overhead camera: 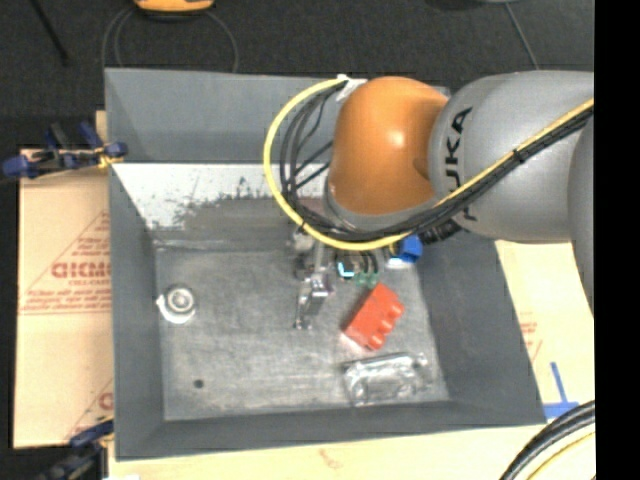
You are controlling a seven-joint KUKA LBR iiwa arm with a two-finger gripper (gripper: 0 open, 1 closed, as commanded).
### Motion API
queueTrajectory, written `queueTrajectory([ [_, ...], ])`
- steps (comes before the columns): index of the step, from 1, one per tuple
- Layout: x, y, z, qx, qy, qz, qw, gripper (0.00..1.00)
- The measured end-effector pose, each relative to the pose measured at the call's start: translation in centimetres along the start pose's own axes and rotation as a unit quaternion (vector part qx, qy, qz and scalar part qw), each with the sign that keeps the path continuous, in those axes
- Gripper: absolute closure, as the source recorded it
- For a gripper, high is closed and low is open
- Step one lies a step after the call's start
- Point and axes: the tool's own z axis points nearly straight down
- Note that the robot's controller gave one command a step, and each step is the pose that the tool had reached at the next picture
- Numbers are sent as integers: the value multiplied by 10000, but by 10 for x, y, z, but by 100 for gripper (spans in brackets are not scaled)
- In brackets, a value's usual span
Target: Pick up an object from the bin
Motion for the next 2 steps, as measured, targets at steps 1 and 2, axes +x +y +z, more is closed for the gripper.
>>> queueTrajectory([
  [1, -21, -48, 74, 12, -3, 357, 9994, 0],
  [2, -29, -101, 118, 7, -64, -391, 9992, 0],
])
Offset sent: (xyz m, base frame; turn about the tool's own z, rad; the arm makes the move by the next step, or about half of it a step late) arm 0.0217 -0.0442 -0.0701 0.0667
